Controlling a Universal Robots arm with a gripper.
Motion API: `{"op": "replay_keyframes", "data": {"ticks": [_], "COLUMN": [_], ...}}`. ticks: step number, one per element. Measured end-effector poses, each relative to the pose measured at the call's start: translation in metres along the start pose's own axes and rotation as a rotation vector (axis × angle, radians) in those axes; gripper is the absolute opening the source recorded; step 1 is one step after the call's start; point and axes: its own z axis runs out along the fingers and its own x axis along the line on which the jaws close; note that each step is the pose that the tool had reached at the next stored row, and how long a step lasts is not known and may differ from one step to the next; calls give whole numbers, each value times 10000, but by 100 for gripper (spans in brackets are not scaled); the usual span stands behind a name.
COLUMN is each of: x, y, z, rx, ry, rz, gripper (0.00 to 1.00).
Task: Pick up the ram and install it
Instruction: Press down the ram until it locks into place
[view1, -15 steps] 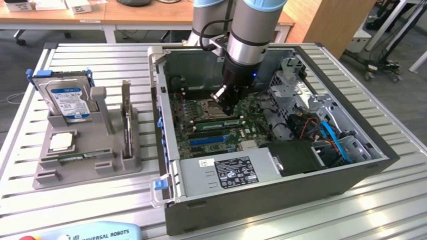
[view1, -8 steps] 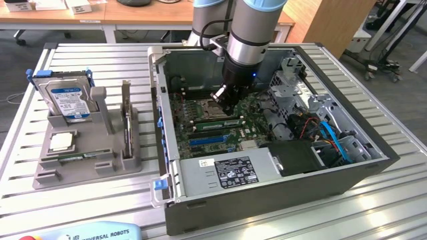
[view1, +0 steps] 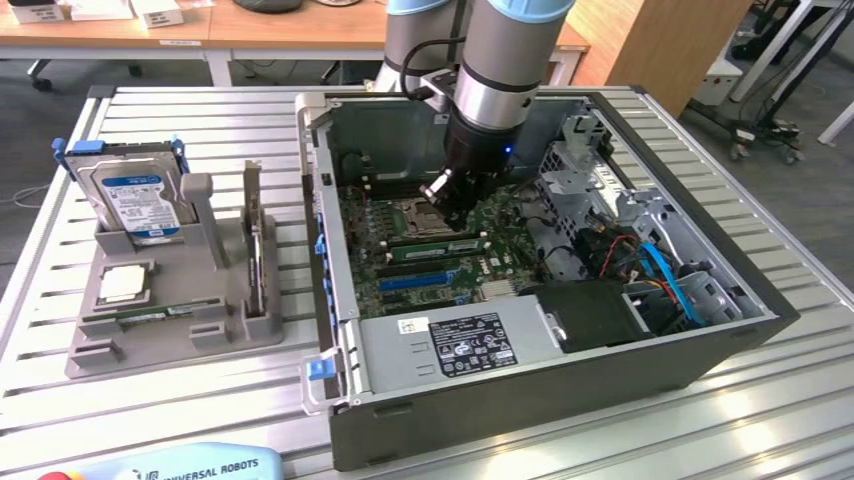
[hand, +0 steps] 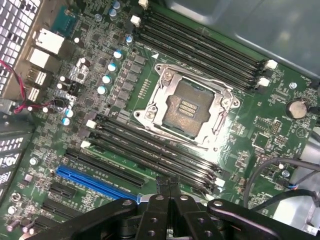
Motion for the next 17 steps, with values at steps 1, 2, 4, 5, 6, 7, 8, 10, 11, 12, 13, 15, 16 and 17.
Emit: {"op": "replay_keyframes", "data": {"ticks": [1, 2, 4, 5, 6, 7, 8, 10, 11, 12, 13, 15, 16, 17], "x": [0, 0, 0, 1, 0, 0, -1, 0, 0, 0, 0, 0, 0, 0], "y": [0, 0, 0, 0, 0, 0, 0, 0, 0, 0, 0, 0, 0, 0], "z": [0, 0, 0, -1, -1, 0, 1, 0, 0, 0, 0, 0, 0, 0], "rx": [-26, -51, -103, -112, -112, -113, -113, -111, -110, -110, -109, -107, -106, -105], "ry": [61, 123, 248, 270, 266, 258, 250, 235, 227, 218, 209, 194, 187, 177], "rz": [50, 105, 219, 283, 384, 512, 644, 902, 1050, 1209, 1360, 1615, 1745, 1909], "gripper": [10, 10, 10, 10, 10, 10, 10, 10, 10, 10, 10, 10, 10, 10]}}
